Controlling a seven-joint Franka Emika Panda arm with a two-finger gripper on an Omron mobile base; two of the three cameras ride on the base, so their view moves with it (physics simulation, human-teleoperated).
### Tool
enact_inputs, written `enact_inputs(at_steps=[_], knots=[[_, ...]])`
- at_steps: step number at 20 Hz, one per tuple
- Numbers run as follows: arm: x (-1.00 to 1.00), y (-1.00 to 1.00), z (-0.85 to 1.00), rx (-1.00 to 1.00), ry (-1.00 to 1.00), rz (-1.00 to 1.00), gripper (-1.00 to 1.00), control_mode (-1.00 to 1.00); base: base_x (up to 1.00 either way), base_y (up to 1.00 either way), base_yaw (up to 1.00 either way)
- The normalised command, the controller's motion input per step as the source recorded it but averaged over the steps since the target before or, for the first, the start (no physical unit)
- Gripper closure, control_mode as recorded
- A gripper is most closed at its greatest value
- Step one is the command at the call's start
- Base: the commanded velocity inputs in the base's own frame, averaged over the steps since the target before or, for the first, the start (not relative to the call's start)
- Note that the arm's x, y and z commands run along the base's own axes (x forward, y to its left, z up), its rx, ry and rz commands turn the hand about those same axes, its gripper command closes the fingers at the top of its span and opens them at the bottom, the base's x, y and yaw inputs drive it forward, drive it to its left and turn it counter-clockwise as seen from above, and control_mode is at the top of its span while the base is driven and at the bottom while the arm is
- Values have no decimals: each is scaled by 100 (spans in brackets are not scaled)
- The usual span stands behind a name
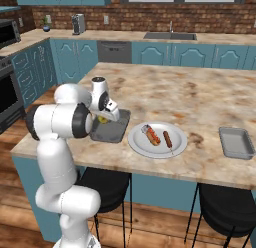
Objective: Place one cooked food and one vegetable from the large plate to each tupperware container.
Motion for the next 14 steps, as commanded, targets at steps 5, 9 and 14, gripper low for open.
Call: enact_inputs(at_steps=[5,9,14], knots=[[76,-7,-22,1,0,3,100,-100,0,0,0],[50,0,-54,1,-2,4,100,-100,0,0,0],[48,0,-54,0,-8,3,100,-100,0,0,0]])
